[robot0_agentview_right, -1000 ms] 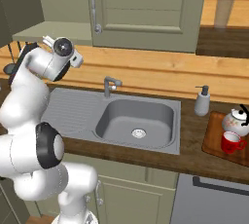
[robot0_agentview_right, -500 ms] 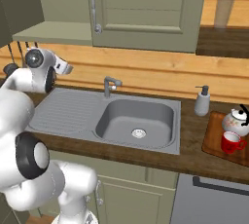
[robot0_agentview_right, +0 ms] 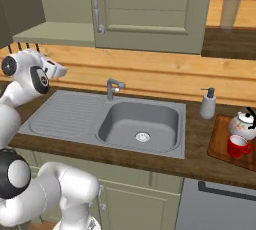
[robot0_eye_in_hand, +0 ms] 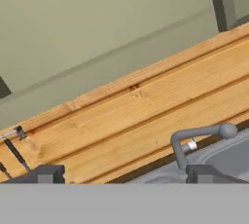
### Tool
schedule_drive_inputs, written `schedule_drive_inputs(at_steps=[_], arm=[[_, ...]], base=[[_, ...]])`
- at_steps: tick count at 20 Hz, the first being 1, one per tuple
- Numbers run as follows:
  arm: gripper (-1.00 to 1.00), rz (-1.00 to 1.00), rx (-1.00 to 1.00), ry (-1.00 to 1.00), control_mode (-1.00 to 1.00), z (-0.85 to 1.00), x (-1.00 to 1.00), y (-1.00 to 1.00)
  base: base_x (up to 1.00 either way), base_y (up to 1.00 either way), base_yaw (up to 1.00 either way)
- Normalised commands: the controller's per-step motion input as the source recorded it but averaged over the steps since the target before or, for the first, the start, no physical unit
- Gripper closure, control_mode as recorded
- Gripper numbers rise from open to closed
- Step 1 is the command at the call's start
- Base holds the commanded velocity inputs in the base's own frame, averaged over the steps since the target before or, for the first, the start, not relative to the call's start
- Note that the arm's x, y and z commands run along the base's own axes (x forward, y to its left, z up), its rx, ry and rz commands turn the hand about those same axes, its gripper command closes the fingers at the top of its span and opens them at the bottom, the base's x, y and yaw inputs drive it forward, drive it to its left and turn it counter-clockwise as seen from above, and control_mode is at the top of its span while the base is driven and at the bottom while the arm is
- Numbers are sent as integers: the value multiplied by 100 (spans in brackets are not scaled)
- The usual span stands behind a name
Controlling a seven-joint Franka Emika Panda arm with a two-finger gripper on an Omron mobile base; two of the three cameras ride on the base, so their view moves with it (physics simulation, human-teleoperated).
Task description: Pick the kettle from the counter and place it on the tray. Then pick the mug from the cabinet and place it on the tray. Then close the cabinet doors.
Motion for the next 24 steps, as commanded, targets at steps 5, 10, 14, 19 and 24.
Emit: schedule_drive_inputs(at_steps=[5,10,14,19,24], arm=[[-100,-7,-12,-24,-100,6,-56,16],[-100,-20,-8,-19,-100,17,-68,9],[-100,-28,-15,-13,-100,21,-41,27],[-100,-27,-22,-11,-100,10,-18,39],[-100,-20,-26,-3,-100,0,0,54]], base=[[0,0,0],[0,0,0],[0,0,0],[0,0,0],[0,0,0]])
